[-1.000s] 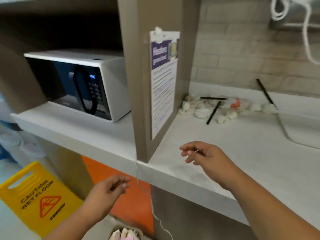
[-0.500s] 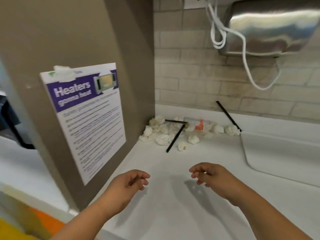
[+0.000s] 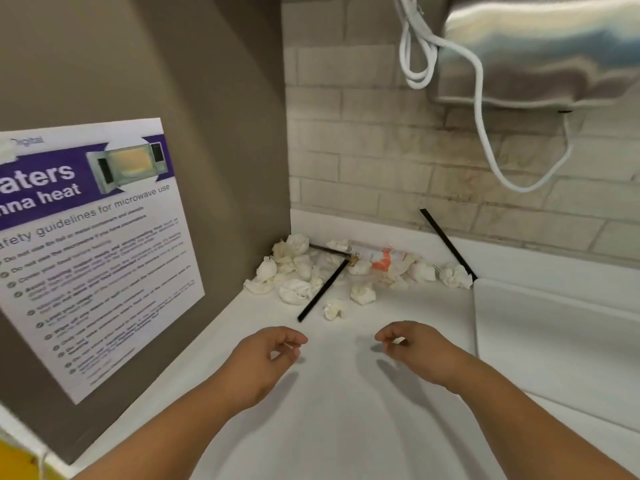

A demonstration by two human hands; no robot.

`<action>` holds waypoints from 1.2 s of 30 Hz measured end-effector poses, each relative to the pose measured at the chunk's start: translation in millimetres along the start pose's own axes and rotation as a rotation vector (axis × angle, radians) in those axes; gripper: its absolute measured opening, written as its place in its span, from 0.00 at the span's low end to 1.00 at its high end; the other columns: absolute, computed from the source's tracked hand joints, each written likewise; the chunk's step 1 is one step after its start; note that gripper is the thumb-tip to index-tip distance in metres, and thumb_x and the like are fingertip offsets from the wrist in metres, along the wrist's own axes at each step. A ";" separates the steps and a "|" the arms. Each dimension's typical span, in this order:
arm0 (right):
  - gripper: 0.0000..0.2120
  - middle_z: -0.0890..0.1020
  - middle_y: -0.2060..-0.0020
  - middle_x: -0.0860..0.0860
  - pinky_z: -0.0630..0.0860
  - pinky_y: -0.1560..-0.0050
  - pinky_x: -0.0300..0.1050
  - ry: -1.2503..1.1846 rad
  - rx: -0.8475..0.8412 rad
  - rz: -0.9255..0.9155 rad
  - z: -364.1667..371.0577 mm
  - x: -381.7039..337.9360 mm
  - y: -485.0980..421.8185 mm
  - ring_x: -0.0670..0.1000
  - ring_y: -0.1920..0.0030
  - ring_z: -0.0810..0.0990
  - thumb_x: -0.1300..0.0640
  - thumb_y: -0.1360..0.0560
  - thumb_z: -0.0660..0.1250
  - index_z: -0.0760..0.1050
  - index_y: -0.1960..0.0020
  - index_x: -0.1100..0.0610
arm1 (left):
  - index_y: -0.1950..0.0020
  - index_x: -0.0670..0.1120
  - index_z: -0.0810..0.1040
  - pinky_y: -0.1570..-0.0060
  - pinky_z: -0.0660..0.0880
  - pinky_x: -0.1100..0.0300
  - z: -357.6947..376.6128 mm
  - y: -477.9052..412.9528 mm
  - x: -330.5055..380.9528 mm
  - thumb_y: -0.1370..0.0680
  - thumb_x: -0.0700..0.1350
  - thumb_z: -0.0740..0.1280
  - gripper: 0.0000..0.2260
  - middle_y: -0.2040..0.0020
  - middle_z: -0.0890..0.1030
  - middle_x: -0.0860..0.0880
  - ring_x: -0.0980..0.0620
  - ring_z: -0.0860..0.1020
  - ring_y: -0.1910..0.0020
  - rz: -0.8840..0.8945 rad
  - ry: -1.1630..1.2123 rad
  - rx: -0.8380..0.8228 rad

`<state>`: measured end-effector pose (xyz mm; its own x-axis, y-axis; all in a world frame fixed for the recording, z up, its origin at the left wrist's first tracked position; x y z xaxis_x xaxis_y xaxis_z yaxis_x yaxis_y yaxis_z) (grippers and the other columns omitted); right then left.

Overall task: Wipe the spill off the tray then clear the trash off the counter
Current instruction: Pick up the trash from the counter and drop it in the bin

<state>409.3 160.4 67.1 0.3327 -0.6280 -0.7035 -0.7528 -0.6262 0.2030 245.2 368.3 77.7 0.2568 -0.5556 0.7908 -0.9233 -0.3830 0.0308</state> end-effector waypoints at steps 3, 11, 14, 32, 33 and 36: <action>0.14 0.71 0.39 0.46 0.71 0.44 0.38 0.204 0.019 -0.034 -3.1 4.0 -22.8 0.48 0.43 0.74 0.52 0.23 0.63 0.73 0.37 0.47 | 0.40 0.60 0.73 0.49 0.64 0.77 10.7 -22.8 9.0 0.22 0.49 0.65 0.11 0.40 0.71 0.62 0.63 0.72 0.41 0.034 -0.105 -0.016; 0.29 0.56 0.27 0.51 0.67 0.33 0.49 0.503 0.061 -0.016 -13.2 2.7 -83.2 0.58 0.30 0.62 0.48 0.22 0.62 0.54 0.25 0.45 | 0.25 0.56 0.58 0.29 0.55 0.63 42.0 -74.8 18.3 0.21 0.50 0.63 0.26 0.24 0.53 0.57 0.56 0.56 0.26 0.096 -0.306 -0.088; 0.32 0.49 0.25 0.52 0.66 0.32 0.53 0.558 0.070 -0.009 -11.8 -0.4 -100.8 0.60 0.29 0.58 0.48 0.22 0.62 0.49 0.24 0.44 | 0.23 0.57 0.52 0.27 0.54 0.60 49.0 -89.7 15.0 0.21 0.50 0.63 0.30 0.22 0.47 0.58 0.56 0.51 0.24 0.098 -0.368 -0.104; 0.14 0.72 0.43 0.48 0.70 0.45 0.39 0.147 0.154 -0.155 11.4 2.6 -105.6 0.49 0.44 0.74 0.59 0.25 0.64 0.71 0.40 0.49 | 0.35 0.54 0.69 0.43 0.71 0.60 75.8 -125.9 8.4 0.24 0.48 0.65 0.17 0.35 0.61 0.55 0.55 0.68 0.42 0.137 -0.420 0.016; 0.15 0.73 0.45 0.48 0.71 0.47 0.40 0.074 0.159 -0.139 11.0 2.9 -103.3 0.49 0.47 0.74 0.59 0.25 0.64 0.69 0.41 0.48 | 0.33 0.55 0.68 0.42 0.70 0.61 77.5 -127.5 11.3 0.24 0.49 0.65 0.19 0.34 0.61 0.56 0.56 0.68 0.41 0.146 -0.400 0.012; 0.23 0.76 0.47 0.50 0.77 0.49 0.45 -0.183 0.099 -0.079 12.1 5.8 -97.3 0.51 0.52 0.78 0.61 0.27 0.65 0.64 0.36 0.47 | 0.28 0.62 0.58 0.39 0.68 0.60 88.5 -130.7 22.1 0.24 0.51 0.65 0.28 0.32 0.62 0.59 0.55 0.66 0.38 0.233 -0.373 -0.081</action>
<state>477.6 223.2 35.0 0.2909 -0.4785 -0.8285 -0.7835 -0.6162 0.0807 396.8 340.7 37.1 0.1110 -0.8543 0.5078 -0.9842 -0.1654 -0.0630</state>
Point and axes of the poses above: each hand's wrist, its own y-axis away from the middle knuckle, its own z-axis out of the palm, x = y × z, the point moved 4 cm from there along -y, towards the middle knuckle
